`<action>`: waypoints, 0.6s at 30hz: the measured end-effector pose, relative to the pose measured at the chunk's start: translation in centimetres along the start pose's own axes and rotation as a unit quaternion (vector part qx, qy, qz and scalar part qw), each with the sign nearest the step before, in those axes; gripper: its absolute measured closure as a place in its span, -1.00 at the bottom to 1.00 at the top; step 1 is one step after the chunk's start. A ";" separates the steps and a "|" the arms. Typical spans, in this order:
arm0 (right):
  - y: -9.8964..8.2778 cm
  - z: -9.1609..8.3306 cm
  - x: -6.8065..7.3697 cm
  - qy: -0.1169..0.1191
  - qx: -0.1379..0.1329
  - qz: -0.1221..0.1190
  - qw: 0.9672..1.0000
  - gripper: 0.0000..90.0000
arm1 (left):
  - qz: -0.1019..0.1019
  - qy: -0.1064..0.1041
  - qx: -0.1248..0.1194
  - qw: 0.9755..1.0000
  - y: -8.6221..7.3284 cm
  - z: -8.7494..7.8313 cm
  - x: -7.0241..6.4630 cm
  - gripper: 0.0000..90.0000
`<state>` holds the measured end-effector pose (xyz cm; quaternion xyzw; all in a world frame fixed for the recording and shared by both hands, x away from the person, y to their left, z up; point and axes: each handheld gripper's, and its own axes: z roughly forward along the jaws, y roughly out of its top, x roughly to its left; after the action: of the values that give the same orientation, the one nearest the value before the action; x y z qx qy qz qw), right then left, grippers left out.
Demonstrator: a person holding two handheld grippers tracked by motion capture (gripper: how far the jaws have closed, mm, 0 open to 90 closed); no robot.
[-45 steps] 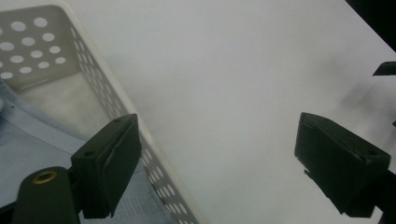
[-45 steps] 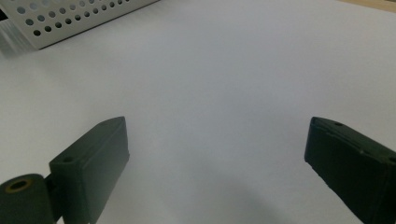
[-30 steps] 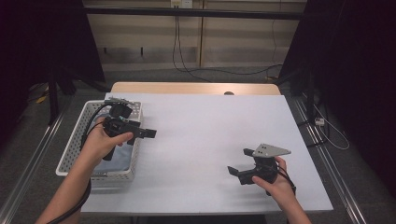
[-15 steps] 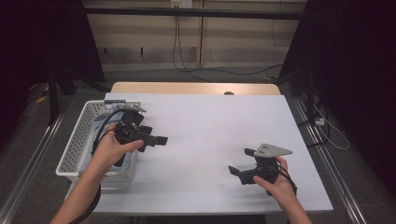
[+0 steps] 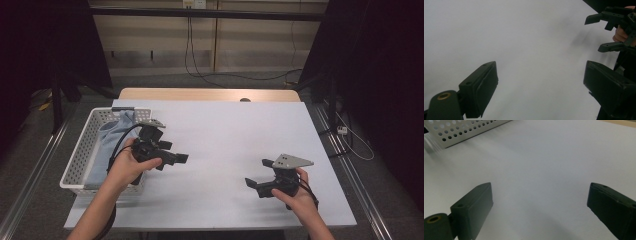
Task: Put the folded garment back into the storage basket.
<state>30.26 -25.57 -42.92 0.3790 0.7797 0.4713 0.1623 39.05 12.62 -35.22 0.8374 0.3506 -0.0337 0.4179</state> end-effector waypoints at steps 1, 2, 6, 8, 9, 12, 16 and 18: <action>0.0 0.0 0.0 0.000 0.000 0.001 1.000 -0.86 | 0.001 -0.002 -0.001 1.000 -0.1 0.1 -0.1 -0.72; 0.0 0.0 0.0 0.000 0.000 0.001 1.000 -0.86 | 0.001 -0.002 -0.001 1.000 -0.1 0.2 -0.3 -0.72; 0.0 0.0 0.0 0.001 0.001 0.001 1.000 -0.86 | 0.006 -0.005 -0.001 1.000 -0.3 0.5 -0.6 -0.73; 0.0 0.0 0.0 0.001 0.000 0.001 1.000 -0.86 | 0.009 -0.008 -0.001 1.000 -0.4 0.8 -0.9 -0.73; -0.1 0.0 0.0 0.001 0.000 0.001 1.000 -0.86 | 0.012 -0.011 0.000 1.000 -0.5 0.8 -1.0 -0.73; -0.1 0.0 0.0 0.001 0.001 0.002 1.000 -0.86 | 0.013 -0.012 0.001 1.000 -0.6 1.0 -1.1 -0.73; -0.1 0.0 0.0 0.001 0.001 0.001 1.000 -0.86 | 0.013 -0.014 0.003 1.000 -1.0 1.5 -1.4 -0.73; -0.1 0.0 0.0 0.001 0.001 0.001 1.000 -0.86 | 0.014 -0.014 0.005 1.000 -1.1 1.7 -1.5 -0.73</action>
<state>30.23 -25.58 -43.00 0.3795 0.7800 0.4709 0.1605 37.66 11.06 -36.57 0.8438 0.3326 -0.0413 0.4191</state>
